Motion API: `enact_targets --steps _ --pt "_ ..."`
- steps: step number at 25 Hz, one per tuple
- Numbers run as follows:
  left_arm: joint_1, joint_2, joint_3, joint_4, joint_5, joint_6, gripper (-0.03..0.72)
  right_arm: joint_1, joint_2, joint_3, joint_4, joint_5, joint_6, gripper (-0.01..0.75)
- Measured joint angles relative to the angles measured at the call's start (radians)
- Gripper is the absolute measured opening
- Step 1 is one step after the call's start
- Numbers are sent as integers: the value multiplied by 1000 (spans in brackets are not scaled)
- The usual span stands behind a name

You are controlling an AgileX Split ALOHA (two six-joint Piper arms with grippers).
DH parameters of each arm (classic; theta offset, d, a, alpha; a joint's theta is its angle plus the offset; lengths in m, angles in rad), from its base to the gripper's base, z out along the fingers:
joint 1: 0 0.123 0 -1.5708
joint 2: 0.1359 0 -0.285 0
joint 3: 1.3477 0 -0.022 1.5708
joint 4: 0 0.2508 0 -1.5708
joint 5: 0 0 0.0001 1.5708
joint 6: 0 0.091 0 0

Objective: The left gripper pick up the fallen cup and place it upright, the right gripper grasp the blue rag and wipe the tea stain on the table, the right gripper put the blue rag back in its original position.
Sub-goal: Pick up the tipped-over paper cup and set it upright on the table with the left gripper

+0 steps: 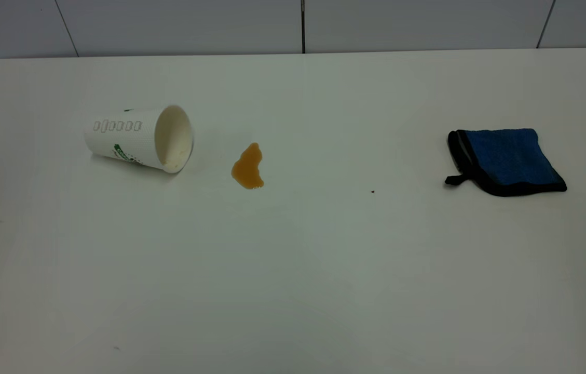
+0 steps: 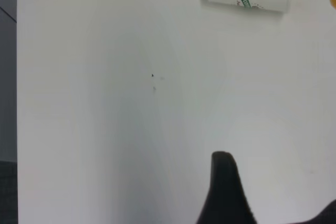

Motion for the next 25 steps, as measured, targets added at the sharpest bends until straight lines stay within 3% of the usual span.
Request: enact_targets --steps 5,10,17,21,25 --pt "-30 284 -34 3 -168 20 581 0 0 0 0 0 0 587" --pt "-162 565 -149 3 -293 22 580 0 0 0 0 0 0 587" --pt "-315 943 -404 20 -341 -16 580 0 0 0 0 0 0 587" --pt "-379 1128 -566 155 -330 -129 580 0 0 0 0 0 0 587" --pt "-437 1285 -739 427 -246 -415 580 0 0 0 0 0 0 587"
